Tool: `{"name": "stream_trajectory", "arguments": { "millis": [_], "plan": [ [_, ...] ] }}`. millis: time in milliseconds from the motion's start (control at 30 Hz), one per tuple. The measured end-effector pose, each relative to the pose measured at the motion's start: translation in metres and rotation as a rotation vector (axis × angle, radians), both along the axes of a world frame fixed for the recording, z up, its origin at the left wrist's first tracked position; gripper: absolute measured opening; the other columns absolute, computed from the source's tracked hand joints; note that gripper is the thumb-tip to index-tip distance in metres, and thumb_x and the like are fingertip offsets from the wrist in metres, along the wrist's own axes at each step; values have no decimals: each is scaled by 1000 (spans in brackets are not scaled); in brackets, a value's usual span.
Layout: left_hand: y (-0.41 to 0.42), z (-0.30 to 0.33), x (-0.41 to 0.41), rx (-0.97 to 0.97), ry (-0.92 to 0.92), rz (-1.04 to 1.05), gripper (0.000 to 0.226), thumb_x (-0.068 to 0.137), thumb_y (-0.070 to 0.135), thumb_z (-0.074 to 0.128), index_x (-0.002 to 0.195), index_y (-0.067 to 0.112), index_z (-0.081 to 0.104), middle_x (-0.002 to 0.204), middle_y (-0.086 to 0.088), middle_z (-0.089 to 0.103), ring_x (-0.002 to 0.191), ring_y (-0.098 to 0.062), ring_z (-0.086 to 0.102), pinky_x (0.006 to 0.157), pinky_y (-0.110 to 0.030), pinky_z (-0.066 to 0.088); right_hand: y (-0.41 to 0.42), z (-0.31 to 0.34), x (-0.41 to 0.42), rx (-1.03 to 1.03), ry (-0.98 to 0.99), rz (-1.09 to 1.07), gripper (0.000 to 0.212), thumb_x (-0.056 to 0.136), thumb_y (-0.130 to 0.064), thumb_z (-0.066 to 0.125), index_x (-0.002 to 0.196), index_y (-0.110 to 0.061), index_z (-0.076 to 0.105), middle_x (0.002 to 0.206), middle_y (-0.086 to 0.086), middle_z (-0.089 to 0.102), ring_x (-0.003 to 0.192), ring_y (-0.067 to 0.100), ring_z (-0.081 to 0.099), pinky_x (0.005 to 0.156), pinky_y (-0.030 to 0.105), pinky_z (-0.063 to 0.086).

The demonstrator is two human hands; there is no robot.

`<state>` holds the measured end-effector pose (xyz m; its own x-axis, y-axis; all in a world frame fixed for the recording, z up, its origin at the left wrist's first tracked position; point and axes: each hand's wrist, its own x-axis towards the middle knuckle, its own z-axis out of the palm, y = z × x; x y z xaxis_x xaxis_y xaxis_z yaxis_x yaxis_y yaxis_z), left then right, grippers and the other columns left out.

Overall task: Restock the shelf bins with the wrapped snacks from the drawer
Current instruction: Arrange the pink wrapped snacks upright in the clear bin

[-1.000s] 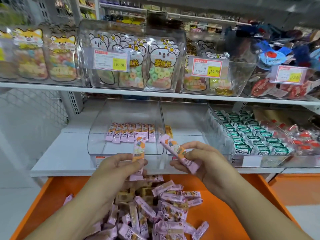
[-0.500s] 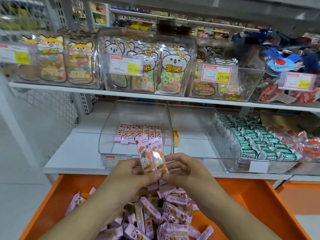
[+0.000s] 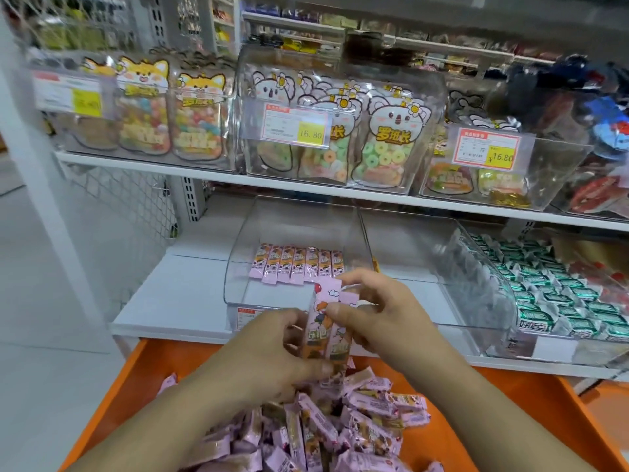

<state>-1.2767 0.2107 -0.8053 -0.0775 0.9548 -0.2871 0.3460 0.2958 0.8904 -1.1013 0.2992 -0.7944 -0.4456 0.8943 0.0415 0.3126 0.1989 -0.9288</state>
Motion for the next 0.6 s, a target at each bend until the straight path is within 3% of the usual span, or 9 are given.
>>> {"name": "stream_trajectory", "arguments": {
  "millis": [100, 167, 267, 400, 467, 600],
  "plan": [
    [6, 2, -18, 70, 67, 12, 48, 77, 36, 91, 114, 39, 61, 106, 22, 75, 97, 3, 71, 99, -36, 58, 19, 4, -15, -16, 68, -16, 19, 89, -23, 84, 104, -26, 72, 98, 4, 69, 53, 16, 55, 52, 30, 44],
    [9, 1, -33, 124, 169, 47, 59, 81, 45, 85, 130, 43, 53, 127, 27, 63, 117, 3, 62, 111, -33, 48, 40, 8, -32, -6, 92, -46, 16, 91, -17, 82, 103, -21, 72, 81, 2, 67, 52, 16, 55, 51, 34, 43],
    [13, -3, -58, 226, 567, 115, 76, 93, 44, 72, 156, 39, 28, 160, 21, 29, 148, -5, 31, 122, -30, 31, 80, 9, -65, 22, 93, -112, 20, 91, -17, 81, 107, -17, 70, 80, 8, 68, 50, 11, 57, 51, 29, 45],
    [18, -17, -86, 232, 678, 166, 96, 98, 33, 65, 164, 38, -4, 167, 25, -16, 158, -9, -2, 125, -30, 16, 123, -19, -118, -20, 2, -75, 15, 90, -18, 83, 98, -19, 70, 80, 11, 73, 52, 10, 59, 57, 30, 50],
    [21, -23, -92, 211, 647, 150, 100, 99, 32, 63, 163, 39, -14, 168, 25, -19, 158, -5, -2, 124, -27, 15, 133, -37, -140, -55, -69, -25, 19, 91, -17, 81, 107, -17, 70, 85, 11, 74, 51, 10, 59, 51, 27, 47],
    [23, -26, -95, 235, 611, 158, 100, 100, 29, 63, 161, 43, -15, 170, 25, -2, 156, -4, 15, 121, -25, 24, 136, -66, -166, -142, -265, 117, 17, 94, -17, 79, 108, -16, 70, 85, 19, 74, 58, 20, 62, 47, 29, 50]
  ]
}}
